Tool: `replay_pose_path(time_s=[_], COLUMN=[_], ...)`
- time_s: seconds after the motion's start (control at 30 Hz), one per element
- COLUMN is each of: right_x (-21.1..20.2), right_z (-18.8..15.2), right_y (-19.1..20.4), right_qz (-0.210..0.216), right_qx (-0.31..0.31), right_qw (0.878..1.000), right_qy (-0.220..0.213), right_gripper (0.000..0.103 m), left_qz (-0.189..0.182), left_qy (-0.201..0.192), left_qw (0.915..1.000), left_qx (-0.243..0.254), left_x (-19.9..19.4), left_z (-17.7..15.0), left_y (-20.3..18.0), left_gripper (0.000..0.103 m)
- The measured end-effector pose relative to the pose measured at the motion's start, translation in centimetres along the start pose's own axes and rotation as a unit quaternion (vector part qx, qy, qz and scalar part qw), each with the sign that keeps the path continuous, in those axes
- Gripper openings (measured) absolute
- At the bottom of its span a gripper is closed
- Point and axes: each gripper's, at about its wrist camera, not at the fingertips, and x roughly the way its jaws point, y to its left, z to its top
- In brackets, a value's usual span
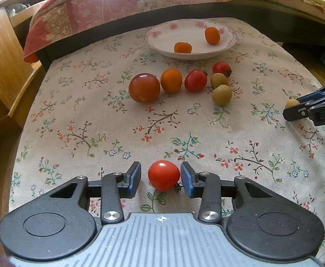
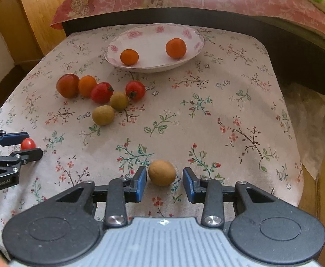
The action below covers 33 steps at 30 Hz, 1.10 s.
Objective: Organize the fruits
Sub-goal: 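Grasp a red cherry tomato with the left gripper while the right grasps a brown fruit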
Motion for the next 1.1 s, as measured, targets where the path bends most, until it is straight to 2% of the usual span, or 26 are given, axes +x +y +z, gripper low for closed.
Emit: replay_pose_path(time_s=[0.17, 0.43, 0.6, 0.67, 0.73, 0.9, 0.97, 1.1], right_x=[0.04, -0.01, -0.02, -0.02, -0.04, -0.04, -0.04, -0.06], right_z=[0.04, 0.06, 0.01, -0.01, -0.01, 0.03, 0.01, 0.0], right_y=[0.11, 0.04, 0.12, 0.21, 0.22, 0.08, 0.17, 0.2], right_qz=[-0.003, -0.004, -0.006, -0.007, -0.007, -0.005, -0.006, -0.007], right_qx=[-0.005, -0.001, -0.004, -0.008, -0.008, -0.004, -0.006, -0.008], right_qw=[1.0, 1.0, 1.0, 1.0, 1.0, 1.0, 1.0, 1.0], right_qy=[0.001, 0.003, 0.001, 0.001, 0.0, 0.001, 0.001, 0.001], right_gripper=[0.036, 0.029, 0.029, 0.029, 0.029, 0.029, 0.029, 0.029], left_qz=[-0.001, 0.001, 0.005, 0.009, 0.014, 0.014, 0.014, 0.0], left_qy=[0.0, 0.0, -0.002, -0.002, -0.003, -0.004, -0.005, -0.003], left_qw=[1.0, 1.0, 1.0, 0.9999, 0.9999, 0.9999, 0.9999, 1.0], left_qx=[0.007, 0.008, 0.006, 0.006, 0.005, -0.003, -0.004, -0.001], left_x=[-0.05, -0.3, -0.37, -0.44, -0.5, -0.6, -0.59, -0.65], left_z=[0.04, -0.18, -0.39, -0.5, -0.63, -0.87, -0.84, -0.73], left_y=[-0.31, -0.3, -0.31, -0.33, -0.19, 0.14, 0.08, -0.18], left_gripper=[0.039, 0.038, 0.041, 0.046, 0.055, 0.057, 0.056, 0.041])
